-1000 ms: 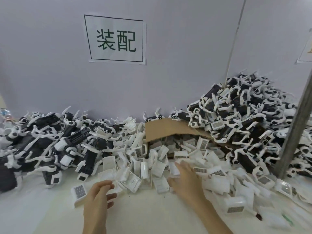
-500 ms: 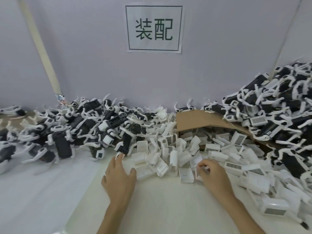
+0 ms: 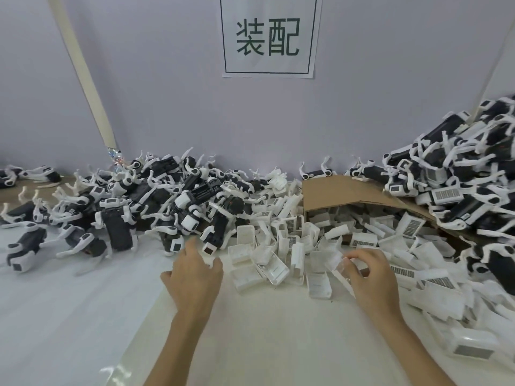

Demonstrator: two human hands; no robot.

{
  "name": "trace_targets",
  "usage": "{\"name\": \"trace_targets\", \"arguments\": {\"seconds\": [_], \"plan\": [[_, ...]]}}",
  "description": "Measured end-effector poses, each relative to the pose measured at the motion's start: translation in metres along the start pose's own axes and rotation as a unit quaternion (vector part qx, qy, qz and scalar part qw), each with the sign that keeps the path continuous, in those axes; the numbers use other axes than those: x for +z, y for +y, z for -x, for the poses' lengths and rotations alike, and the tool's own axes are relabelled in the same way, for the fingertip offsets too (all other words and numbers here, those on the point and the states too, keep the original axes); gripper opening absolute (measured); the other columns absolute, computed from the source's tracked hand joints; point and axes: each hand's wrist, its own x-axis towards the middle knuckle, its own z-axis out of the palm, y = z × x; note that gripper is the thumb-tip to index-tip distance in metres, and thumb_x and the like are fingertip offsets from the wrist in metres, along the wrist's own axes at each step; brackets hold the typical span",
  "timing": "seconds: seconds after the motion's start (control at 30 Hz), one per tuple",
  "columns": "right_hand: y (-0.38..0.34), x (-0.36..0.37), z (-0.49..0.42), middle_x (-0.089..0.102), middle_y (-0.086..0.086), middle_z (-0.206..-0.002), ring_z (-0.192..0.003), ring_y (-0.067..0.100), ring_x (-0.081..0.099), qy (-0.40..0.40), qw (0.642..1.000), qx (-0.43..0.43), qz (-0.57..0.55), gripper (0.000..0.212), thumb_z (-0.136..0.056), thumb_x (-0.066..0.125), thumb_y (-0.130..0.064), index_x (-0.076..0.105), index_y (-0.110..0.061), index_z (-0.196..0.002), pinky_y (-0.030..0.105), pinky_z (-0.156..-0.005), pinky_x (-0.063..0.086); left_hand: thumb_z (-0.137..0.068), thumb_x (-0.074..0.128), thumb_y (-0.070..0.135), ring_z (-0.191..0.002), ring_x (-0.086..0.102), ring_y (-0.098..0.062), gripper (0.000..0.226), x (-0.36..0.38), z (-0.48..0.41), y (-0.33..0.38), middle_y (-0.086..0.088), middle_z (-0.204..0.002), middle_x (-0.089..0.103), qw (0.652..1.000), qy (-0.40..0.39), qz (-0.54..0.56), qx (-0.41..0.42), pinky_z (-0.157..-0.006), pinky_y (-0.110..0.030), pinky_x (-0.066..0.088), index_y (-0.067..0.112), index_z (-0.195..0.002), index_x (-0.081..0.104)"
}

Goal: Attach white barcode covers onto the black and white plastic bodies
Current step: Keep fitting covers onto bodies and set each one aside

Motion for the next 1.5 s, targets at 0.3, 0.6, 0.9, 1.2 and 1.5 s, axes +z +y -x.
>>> {"name": "trace_targets", "arguments": {"seconds": [0.3, 0.6, 0.9, 1.2, 1.5], "plan": [[0.000, 0.001, -0.002, 0.066, -0.009, -0.076, -0.066, 0.006, 0.061, 0.015, 1.000, -0.012, -0.025, 0.017, -0.100, 0.056, -0.014, 0.058, -0.026, -0.089, 0.025, -0.053, 0.042, -0.101, 0.054, 0.021, -0.088, 0.064, -0.029, 0.025, 0.013, -0.075, 0.001, -0.007, -0.103, 0.070, 0.990, -0.069, -0.028, 0.117, -0.074, -0.037, 0.050, 0.016, -0.123, 0.064], [-0.003, 0.001, 0.000, 0.055, -0.008, -0.109, -0.058, 0.011, 0.055, -0.041, 0.999, -0.005, -0.028, 0.025, -0.098, 0.051, -0.006, 0.058, -0.024, -0.113, 0.022, -0.057, 0.047, -0.103, 0.052, 0.033, -0.050, 0.039, -0.006, 0.036, -0.014, -0.052, 0.053, 0.004, -0.063, 0.057, 0.939, -0.036, 0.322, 0.115, -0.051, -0.025, 0.034, 0.008, -0.078, 0.062], [-0.020, 0.000, 0.006, 0.062, -0.010, -0.095, -0.092, -0.005, 0.059, 0.047, 0.988, -0.143, -0.028, 0.044, -0.084, 0.067, 0.014, 0.070, -0.022, -0.108, 0.003, -0.072, 0.044, -0.105, 0.042, 0.027, -0.092, 0.062, -0.016, 0.025, -0.019, 0.005, 0.052, 0.001, -0.096, 0.071, 0.759, -0.064, 0.620, -0.188, -0.084, -0.035, 0.051, 0.020, -0.095, 0.064], [-0.028, 0.008, 0.016, 0.067, -0.018, -0.090, -0.090, 0.000, 0.063, -0.006, 0.986, -0.154, -0.066, 0.038, -0.085, 0.072, 0.005, 0.063, -0.030, -0.100, 0.006, -0.070, 0.045, -0.091, 0.049, 0.063, -0.122, 0.062, -0.040, 0.068, -0.011, 0.041, 0.048, -0.027, -0.131, 0.063, 0.534, -0.362, 0.716, -0.268, -0.103, -0.048, 0.045, 0.008, -0.128, 0.063], [-0.035, 0.002, 0.017, 0.072, -0.004, -0.095, -0.075, 0.006, 0.067, -0.008, 0.980, -0.135, -0.145, 0.036, -0.085, 0.067, 0.012, 0.072, -0.019, -0.103, 0.009, -0.058, 0.048, -0.085, 0.067, 0.049, -0.105, 0.071, -0.034, 0.058, -0.006, 0.073, 0.061, -0.017, -0.121, 0.071, 0.619, -0.406, 0.644, -0.190, -0.089, -0.036, 0.059, 0.011, -0.129, 0.063]]}}
